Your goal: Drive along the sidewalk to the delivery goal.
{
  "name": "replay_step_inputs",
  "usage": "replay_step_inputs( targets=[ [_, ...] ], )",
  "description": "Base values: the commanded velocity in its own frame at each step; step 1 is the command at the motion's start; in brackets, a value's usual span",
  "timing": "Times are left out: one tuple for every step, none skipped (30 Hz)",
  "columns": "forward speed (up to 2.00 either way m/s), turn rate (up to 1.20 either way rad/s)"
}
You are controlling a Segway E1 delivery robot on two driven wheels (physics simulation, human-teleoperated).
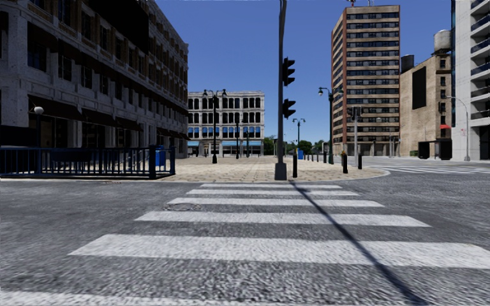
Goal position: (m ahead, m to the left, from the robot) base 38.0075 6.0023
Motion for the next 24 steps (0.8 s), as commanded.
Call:
replay_step_inputs(
  targets=[
    [2.00, 0.00],
    [2.00, 0.00],
    [2.00, 0.00],
    [2.00, 0.00],
    [2.00, 0.00],
    [2.00, 0.00],
    [2.00, 0.00],
    [2.00, 0.00],
    [2.00, 0.00],
    [2.00, 0.00],
    [2.00, 0.00],
    [2.00, 0.00],
    [2.00, 0.00],
    [2.00, 0.00],
    [2.00, 0.00],
    [2.00, 0.00],
    [2.00, 0.00],
    [2.00, 0.00],
    [2.00, 0.00],
    [2.00, 0.00],
    [2.00, 0.00],
    [2.00, 0.00],
    [2.00, 0.00],
    [2.00, 0.00]
  ],
)
